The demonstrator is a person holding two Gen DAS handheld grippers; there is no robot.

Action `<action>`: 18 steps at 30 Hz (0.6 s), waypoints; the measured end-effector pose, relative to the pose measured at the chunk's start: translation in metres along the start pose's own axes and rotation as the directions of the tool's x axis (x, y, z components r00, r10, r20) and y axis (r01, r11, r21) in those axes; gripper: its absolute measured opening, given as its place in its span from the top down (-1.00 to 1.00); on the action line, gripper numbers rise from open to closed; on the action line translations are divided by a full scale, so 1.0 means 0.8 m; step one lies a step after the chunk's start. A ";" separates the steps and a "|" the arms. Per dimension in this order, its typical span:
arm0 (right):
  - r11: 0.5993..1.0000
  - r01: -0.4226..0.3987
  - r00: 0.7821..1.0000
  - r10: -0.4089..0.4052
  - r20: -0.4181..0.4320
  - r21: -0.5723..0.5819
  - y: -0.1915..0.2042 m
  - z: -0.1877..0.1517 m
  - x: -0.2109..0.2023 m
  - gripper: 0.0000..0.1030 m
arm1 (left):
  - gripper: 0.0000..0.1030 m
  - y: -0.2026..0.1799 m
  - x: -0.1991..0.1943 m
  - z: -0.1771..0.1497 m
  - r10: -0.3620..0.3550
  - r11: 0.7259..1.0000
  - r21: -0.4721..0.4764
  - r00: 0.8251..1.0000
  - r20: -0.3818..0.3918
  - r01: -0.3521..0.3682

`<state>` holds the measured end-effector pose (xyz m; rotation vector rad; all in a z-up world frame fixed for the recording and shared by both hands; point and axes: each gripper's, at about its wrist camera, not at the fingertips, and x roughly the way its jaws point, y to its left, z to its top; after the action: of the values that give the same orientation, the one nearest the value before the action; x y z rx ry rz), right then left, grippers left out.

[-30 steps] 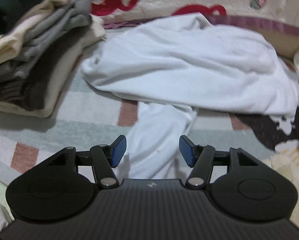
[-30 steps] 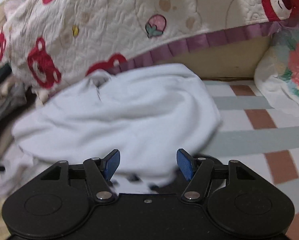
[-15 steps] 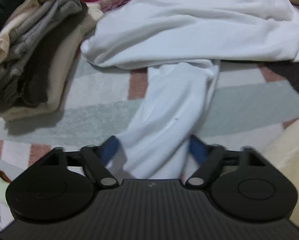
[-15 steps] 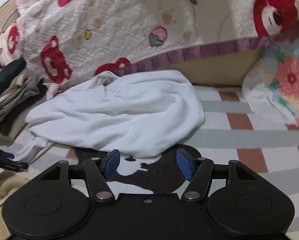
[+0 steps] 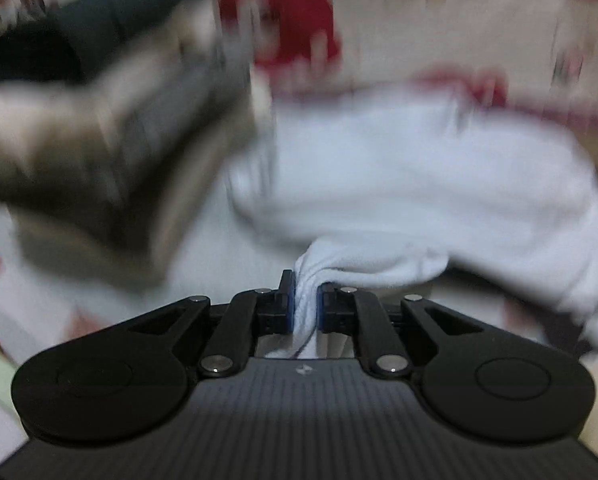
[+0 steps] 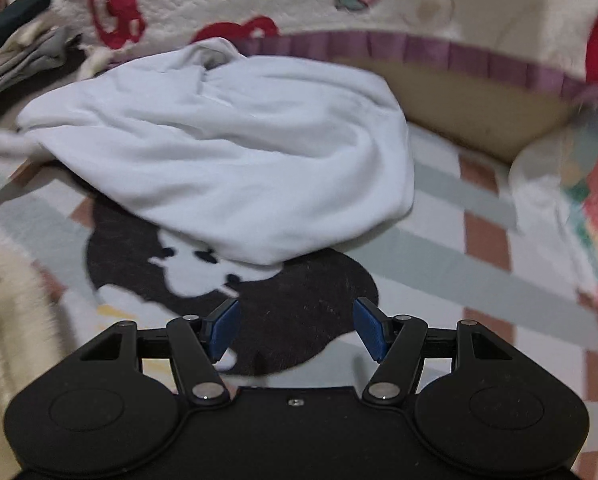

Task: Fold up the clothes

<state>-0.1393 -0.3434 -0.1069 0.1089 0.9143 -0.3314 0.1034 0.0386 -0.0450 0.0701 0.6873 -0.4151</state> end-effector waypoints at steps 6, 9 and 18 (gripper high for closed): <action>0.965 -0.019 0.997 -0.002 0.078 0.262 -0.024 -0.007 0.078 -0.45 | 0.82 -0.004 -0.021 0.015 0.106 0.994 0.021 0.988 0.112 -0.109; 0.968 -0.107 0.989 0.081 0.121 0.227 -0.020 0.000 0.072 -0.42 | 0.82 -0.003 -0.003 -0.003 0.110 0.992 0.048 0.990 0.090 -0.114; 0.958 -0.248 0.962 0.225 0.157 0.144 -0.017 0.015 0.089 -0.42 | 0.82 0.012 0.037 -0.025 0.111 0.993 0.044 0.993 0.050 -0.113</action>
<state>-0.0943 -0.3755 -0.1557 0.3392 0.7256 -0.1866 0.1156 0.0413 -0.0800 0.1416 0.6233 -0.3235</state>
